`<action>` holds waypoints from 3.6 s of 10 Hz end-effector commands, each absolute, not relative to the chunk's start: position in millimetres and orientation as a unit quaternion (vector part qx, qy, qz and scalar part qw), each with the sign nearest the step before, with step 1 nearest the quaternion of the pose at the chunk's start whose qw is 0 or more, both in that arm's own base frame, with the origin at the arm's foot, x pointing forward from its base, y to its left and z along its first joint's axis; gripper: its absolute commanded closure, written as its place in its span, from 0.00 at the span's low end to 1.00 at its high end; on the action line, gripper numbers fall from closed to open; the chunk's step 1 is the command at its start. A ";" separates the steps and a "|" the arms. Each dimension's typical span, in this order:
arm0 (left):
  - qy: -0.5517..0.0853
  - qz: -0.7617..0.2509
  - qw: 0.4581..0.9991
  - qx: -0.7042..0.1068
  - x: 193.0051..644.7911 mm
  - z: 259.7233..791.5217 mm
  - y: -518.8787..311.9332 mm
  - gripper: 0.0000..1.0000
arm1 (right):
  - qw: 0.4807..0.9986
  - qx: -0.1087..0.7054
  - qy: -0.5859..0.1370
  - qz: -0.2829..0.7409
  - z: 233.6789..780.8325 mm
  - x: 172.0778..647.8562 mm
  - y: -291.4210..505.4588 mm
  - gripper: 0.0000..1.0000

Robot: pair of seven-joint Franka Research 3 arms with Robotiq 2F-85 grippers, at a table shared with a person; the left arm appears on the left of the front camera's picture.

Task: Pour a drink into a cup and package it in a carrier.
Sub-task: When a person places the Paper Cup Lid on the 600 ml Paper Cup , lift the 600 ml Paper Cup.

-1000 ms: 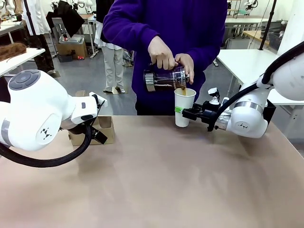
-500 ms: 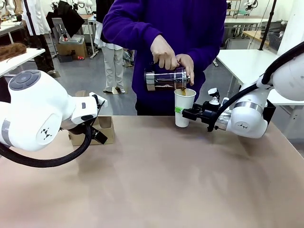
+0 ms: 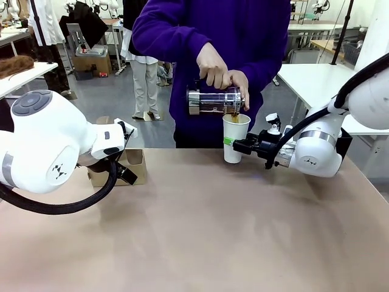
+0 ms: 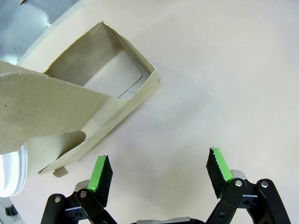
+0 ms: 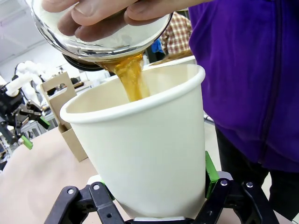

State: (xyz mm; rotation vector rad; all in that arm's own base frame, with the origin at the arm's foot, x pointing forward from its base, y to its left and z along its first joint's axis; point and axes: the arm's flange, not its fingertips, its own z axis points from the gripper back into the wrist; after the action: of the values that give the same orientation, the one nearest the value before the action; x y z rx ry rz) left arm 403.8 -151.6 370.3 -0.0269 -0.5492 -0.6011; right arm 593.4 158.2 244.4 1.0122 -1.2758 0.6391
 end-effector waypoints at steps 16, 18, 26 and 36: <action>-0.267 -0.292 0.918 -0.014 403.6 370.6 -151.6 0.00 | 0.640 0.444 -0.563 0.278 249.0 589.6 158.2 0.20; -0.267 -0.292 0.918 -0.014 403.6 370.6 -151.6 0.00 | 0.640 0.444 -0.563 0.278 249.0 589.6 158.2 0.20; -0.267 -0.292 0.918 -0.014 403.6 370.6 -151.6 0.00 | 0.640 0.444 -0.563 0.278 249.0 589.6 158.2 0.20; -0.267 -0.292 0.918 -0.014 403.6 370.6 -151.6 0.00 | 0.640 0.444 -0.563 0.278 249.0 589.6 158.2 0.20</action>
State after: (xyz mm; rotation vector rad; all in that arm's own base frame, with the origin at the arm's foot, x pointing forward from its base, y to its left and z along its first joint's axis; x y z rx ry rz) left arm 403.8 -151.6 370.3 -0.0269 -0.5492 -0.6011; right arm 592.9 157.5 243.4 1.0109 -1.2738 0.6376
